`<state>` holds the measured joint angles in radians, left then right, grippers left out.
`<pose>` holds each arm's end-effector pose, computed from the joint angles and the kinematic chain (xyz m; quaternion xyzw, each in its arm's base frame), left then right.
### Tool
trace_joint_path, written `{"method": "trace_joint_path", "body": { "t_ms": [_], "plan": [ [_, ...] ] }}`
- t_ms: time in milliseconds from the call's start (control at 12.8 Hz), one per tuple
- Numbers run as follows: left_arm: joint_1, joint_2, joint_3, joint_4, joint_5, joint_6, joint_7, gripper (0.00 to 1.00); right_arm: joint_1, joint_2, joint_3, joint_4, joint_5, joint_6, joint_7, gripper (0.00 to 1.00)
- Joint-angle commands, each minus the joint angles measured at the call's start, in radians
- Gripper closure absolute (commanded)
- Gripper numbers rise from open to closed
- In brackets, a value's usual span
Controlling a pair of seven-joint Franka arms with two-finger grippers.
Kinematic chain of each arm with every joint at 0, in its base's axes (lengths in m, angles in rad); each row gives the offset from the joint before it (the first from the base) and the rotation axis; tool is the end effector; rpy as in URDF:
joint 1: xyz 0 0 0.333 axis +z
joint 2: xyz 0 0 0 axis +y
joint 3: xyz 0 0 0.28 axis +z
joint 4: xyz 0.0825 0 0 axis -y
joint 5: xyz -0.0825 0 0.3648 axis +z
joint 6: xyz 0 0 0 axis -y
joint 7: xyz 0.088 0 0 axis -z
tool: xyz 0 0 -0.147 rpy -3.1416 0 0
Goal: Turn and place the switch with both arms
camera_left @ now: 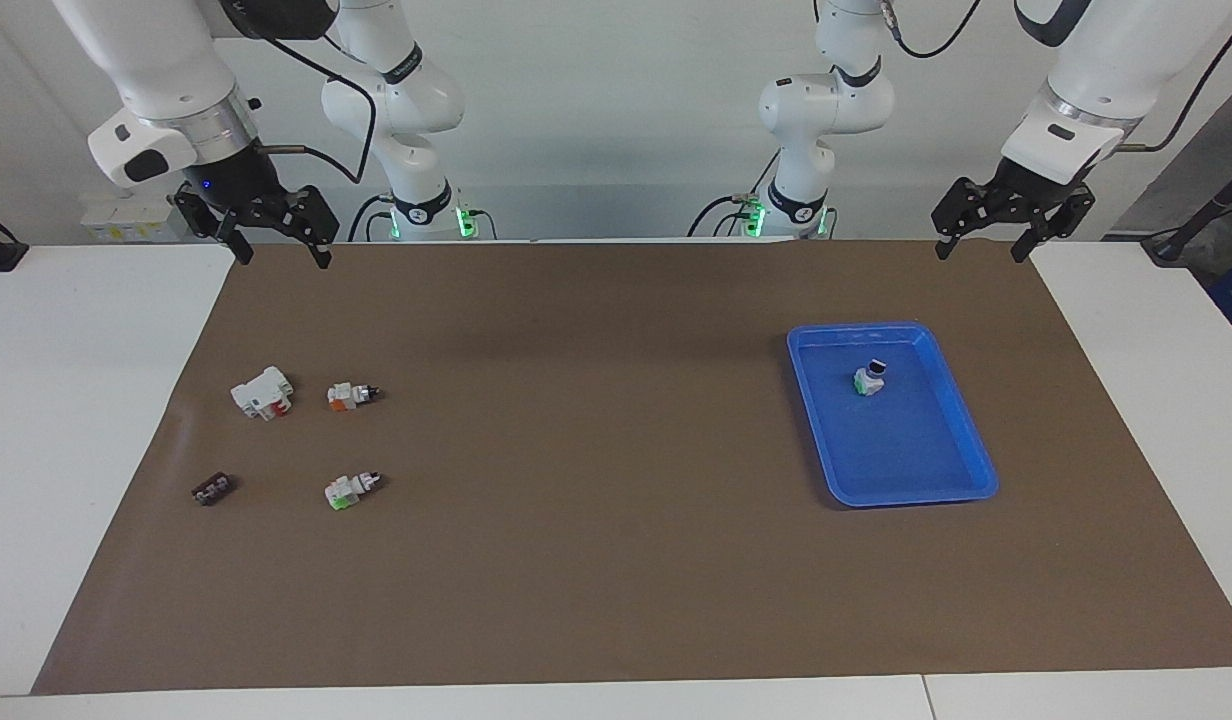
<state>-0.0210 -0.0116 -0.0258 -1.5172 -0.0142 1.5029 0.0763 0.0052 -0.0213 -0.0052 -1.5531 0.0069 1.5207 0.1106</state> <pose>0.5248 -0.0268 0.5728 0.9981 -0.0620 -0.0012 0.0070 0.5242 0.0010 0.5634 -0.9985 0.0551 0.0057 0.0032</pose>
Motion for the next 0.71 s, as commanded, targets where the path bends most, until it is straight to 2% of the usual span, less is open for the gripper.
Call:
{"method": "trace_joint_path", "body": {
  "t_ms": [0,470,627],
  "plan": [
    [0.003,-0.024,-0.005,-0.026,0.019,-0.003,-0.006,0.0,-0.013,-0.016,0.004,-0.015,0.007,-0.002,-0.014,0.0],
    [0.003,-0.024,-0.005,-0.026,0.019,-0.003,-0.006,0.0,-0.004,-0.025,0.005,-0.018,0.012,-0.004,-0.02,0.0],
    [0.003,-0.024,-0.005,-0.026,0.019,-0.003,-0.006,0.0,-0.019,-0.051,-0.001,-0.073,0.01,0.016,-0.019,0.0]
  ]
}}
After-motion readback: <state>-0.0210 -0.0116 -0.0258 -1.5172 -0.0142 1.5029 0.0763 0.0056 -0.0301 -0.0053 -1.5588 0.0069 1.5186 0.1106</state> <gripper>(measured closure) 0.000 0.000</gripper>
